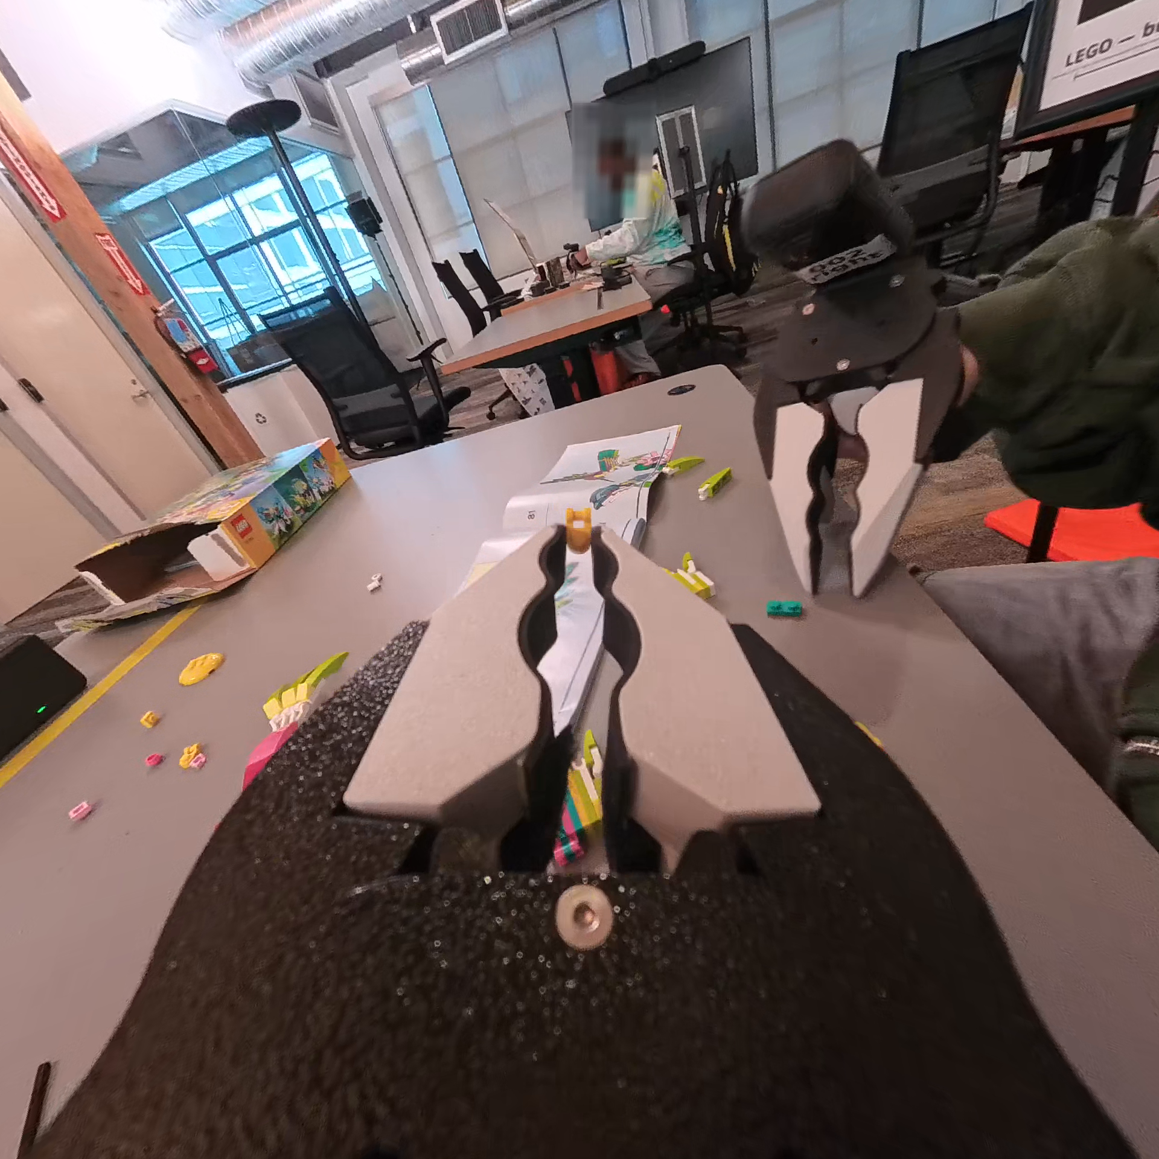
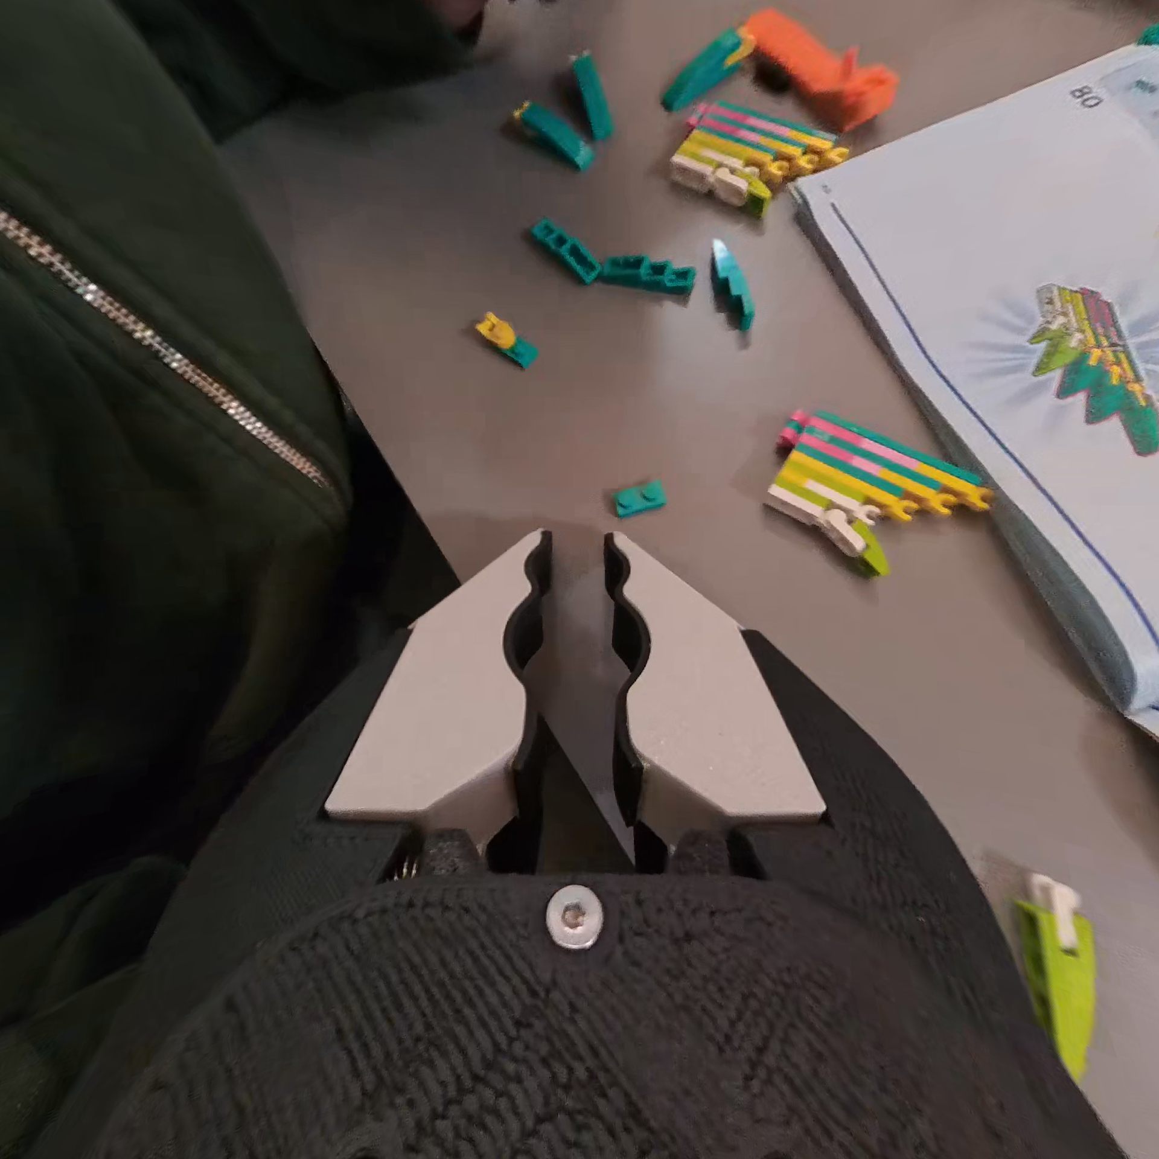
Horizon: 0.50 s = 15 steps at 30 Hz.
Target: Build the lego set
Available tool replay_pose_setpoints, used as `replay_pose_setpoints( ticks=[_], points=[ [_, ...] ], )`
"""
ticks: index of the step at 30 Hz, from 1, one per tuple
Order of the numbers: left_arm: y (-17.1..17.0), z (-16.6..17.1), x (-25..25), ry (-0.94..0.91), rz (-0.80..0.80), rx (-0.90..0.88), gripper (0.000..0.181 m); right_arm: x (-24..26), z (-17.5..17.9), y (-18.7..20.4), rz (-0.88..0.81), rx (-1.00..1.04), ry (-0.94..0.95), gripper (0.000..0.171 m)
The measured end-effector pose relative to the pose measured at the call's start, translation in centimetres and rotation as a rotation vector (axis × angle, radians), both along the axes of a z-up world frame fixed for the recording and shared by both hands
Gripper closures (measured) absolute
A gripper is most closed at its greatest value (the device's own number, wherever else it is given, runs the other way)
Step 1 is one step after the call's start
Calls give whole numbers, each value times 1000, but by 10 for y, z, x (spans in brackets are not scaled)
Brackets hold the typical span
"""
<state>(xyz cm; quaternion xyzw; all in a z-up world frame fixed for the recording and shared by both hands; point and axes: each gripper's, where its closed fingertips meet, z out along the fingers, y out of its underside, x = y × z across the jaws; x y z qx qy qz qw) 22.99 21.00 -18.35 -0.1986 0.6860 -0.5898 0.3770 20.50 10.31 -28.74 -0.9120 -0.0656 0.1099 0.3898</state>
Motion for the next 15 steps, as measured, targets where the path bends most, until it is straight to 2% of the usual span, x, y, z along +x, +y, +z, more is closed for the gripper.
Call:
replay_pose_setpoints(
  ticks=[5,9,15],
  points=[
    [-1,-3,0,16,-5,8,176,-6,0,2,-76,-24,32,144],
    [-1,-5,1,21,-6,13,176,0,0,8,-220,-35,39,146],
    [-2,-6,0,22,-8,27,176,6,0,19,-305,-14,24,148]
  ],
)
